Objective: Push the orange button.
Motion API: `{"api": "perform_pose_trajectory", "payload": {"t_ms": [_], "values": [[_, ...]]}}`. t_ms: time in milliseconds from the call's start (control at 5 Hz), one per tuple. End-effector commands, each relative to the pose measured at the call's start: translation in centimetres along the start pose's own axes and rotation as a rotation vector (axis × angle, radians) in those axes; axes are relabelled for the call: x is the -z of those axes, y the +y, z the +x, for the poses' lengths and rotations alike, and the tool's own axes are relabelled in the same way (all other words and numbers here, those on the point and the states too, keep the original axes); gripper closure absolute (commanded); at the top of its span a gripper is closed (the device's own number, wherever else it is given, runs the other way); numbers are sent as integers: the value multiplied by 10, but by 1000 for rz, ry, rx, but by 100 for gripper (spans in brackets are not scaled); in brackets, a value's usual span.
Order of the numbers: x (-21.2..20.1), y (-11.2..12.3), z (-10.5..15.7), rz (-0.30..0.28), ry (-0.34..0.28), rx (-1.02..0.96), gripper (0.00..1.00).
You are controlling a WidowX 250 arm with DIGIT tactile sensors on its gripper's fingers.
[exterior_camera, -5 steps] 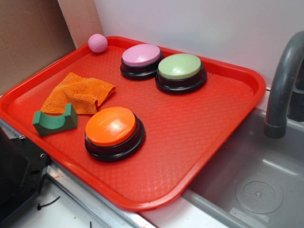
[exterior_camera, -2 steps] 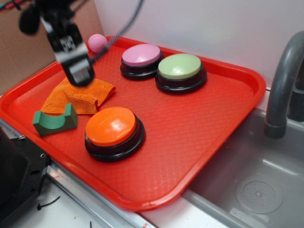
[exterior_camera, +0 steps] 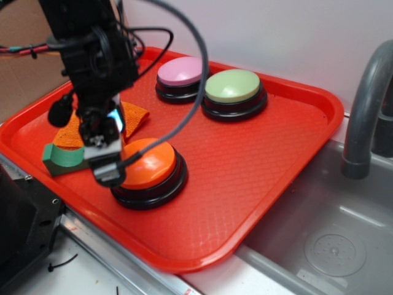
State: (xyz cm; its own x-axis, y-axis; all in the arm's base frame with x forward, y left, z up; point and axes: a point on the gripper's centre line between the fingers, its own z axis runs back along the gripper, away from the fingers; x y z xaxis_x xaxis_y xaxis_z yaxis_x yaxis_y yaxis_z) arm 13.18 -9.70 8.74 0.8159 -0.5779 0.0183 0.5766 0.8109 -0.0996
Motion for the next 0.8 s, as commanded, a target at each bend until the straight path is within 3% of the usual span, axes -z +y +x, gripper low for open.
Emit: {"api": "perform_pose_trajectory", "payload": {"t_ms": [0,200,600], "values": [[-4,-6,-2,1,-19,-7,0],[-4,-6,-2,1,-19,-7,0],[32,1,11,115,-15,-17,0]]}}
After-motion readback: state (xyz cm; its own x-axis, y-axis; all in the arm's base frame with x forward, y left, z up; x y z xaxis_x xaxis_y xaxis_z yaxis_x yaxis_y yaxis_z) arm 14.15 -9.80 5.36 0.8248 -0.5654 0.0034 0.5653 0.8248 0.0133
